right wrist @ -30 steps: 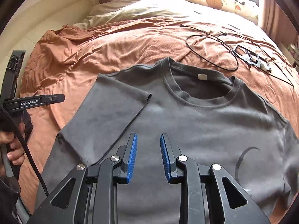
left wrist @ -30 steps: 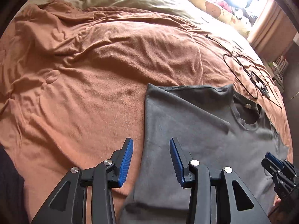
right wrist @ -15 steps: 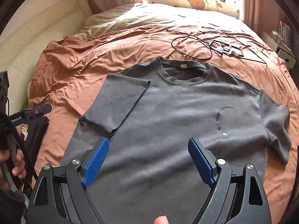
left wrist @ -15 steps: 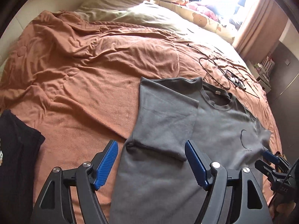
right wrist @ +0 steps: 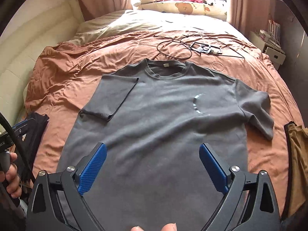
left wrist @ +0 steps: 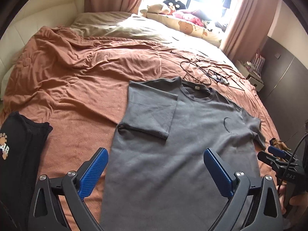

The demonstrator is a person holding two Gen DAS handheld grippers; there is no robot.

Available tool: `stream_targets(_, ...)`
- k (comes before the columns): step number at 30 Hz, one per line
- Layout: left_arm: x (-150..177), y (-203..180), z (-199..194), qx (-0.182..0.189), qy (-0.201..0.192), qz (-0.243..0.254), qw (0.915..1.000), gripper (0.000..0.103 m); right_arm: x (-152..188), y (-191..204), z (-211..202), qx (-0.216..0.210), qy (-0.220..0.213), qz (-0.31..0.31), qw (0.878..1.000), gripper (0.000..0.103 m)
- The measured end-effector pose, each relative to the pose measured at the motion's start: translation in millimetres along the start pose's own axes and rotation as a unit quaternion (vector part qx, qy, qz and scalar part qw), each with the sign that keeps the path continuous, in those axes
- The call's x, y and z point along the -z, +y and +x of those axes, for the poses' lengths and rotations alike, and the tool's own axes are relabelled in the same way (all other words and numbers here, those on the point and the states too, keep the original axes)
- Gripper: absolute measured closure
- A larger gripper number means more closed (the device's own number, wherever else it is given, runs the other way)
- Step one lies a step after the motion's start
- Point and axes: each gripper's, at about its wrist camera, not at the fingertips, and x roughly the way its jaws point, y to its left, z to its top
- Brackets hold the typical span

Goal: Fold small clothes
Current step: 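Raise both grippers back from the grey T-shirt, then move the right gripper to the other sleeve and grasp its side edge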

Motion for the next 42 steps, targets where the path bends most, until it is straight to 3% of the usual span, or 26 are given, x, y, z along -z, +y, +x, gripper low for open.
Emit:
stream_targets(12,44.6,-30.9,-47.2,0.007,-0.024,-0.007,0.9997,0.0,45.7,-20.4,-66.1,0.026,-0.001,0.012,1.0,0.0)
stream_targets(20,69.1,-64.9,-68.2,0.03,-0.032,0.012,0.999,0.0,68.6,-41.7,-104.5,0.083,-0.013,0.035,0.996,0.0)
stream_targets(34,83.3,-134.2,-85.3,0.048,-0.038,0.053,0.9967,0.0,105.4,-98.9,-148.2,0.028,-0.044,0.112,0.992,0.0)
stream_targets(42,79.8,-167.2,-59.9,0.066,-0.03,0.074,0.9946,0.0,107.5,-125.8,-143.0,0.069,-0.057,0.109,0.99,0.0)
